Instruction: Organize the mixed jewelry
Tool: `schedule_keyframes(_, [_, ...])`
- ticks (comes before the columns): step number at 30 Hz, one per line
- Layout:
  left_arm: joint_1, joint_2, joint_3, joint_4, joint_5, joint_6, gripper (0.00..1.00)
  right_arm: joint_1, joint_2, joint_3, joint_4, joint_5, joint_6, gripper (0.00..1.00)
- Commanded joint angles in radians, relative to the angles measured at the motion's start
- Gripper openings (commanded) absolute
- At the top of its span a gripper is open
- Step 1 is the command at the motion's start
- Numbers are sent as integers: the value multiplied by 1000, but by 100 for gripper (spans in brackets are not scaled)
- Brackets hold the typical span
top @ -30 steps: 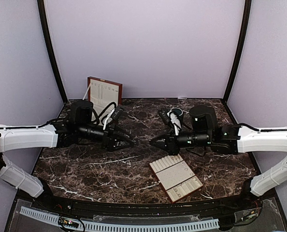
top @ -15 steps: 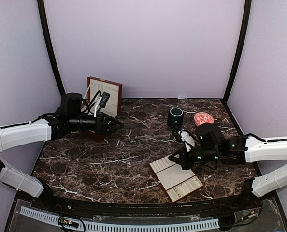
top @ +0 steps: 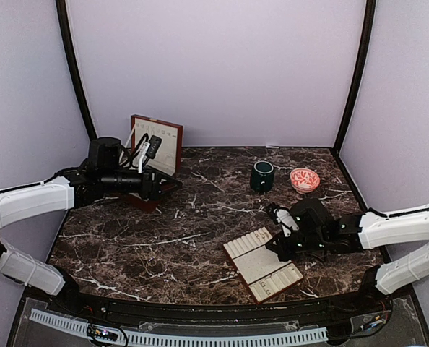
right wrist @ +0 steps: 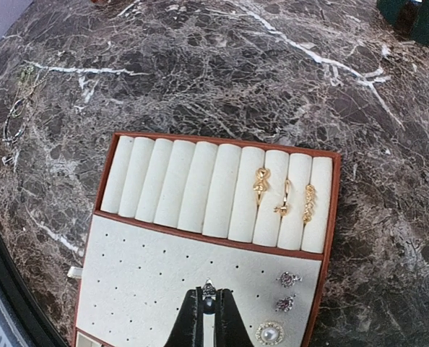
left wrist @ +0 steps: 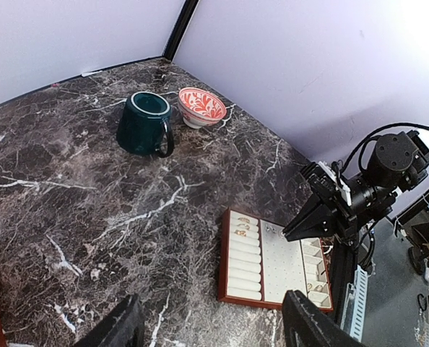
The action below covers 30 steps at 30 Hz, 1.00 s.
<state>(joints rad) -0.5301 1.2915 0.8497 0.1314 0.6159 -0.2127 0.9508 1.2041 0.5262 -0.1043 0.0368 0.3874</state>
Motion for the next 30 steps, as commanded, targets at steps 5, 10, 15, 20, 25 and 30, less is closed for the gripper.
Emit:
schedule_keyframes(5, [6,-31,3,-3,7,7,68,-29,49,-11,74,34,7,0])
schedule_keyframes(10, [6,-28,0,0,13,3,68,-32,75,-4,71,58,2,0])
schedule_keyframes(15, [5,-27,-2,2,12,2,68,-34,94,-2,64,76,1,0])
schedule_keyframes(20, [6,-29,-3,3,10,1,68,-35,102,-3,63,93,2,0])
schedule_keyframes(25, [6,-30,-2,3,10,2,68,-37,116,-2,64,89,2,0])
schedule_keyframes(30, [7,-31,-3,4,12,2,68,-37,121,-3,54,95,2,0])
